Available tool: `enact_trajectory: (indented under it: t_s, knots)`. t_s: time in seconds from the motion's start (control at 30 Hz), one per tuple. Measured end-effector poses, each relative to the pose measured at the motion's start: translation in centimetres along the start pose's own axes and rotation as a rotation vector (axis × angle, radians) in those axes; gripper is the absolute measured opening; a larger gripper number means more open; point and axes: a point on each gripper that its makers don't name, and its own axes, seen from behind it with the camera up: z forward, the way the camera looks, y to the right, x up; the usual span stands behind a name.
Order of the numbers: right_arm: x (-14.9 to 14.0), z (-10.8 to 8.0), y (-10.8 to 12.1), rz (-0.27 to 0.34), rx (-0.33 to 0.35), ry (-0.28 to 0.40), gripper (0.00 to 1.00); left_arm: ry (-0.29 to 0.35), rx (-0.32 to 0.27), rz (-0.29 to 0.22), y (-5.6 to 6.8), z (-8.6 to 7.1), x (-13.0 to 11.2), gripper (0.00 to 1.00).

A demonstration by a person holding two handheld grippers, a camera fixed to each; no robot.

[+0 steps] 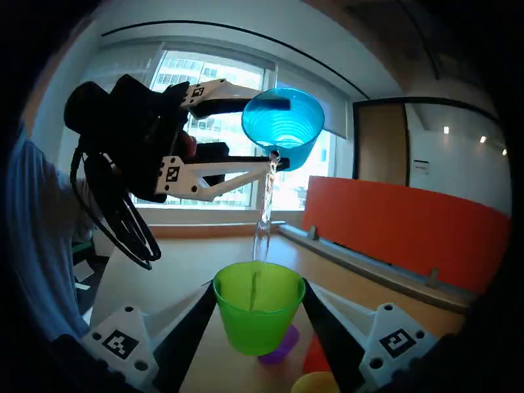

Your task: Pour water

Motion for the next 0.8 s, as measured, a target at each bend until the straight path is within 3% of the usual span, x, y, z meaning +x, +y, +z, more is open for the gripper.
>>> enact_trajectory:
  t_s: [0.8]
  knots:
    - [-0.04, -0.20, 0.94, -0.021, -0.021, 0.007, 0.92, -0.009, 0.021, 0.095, -0.75, 0.02, 0.11, 0.83]
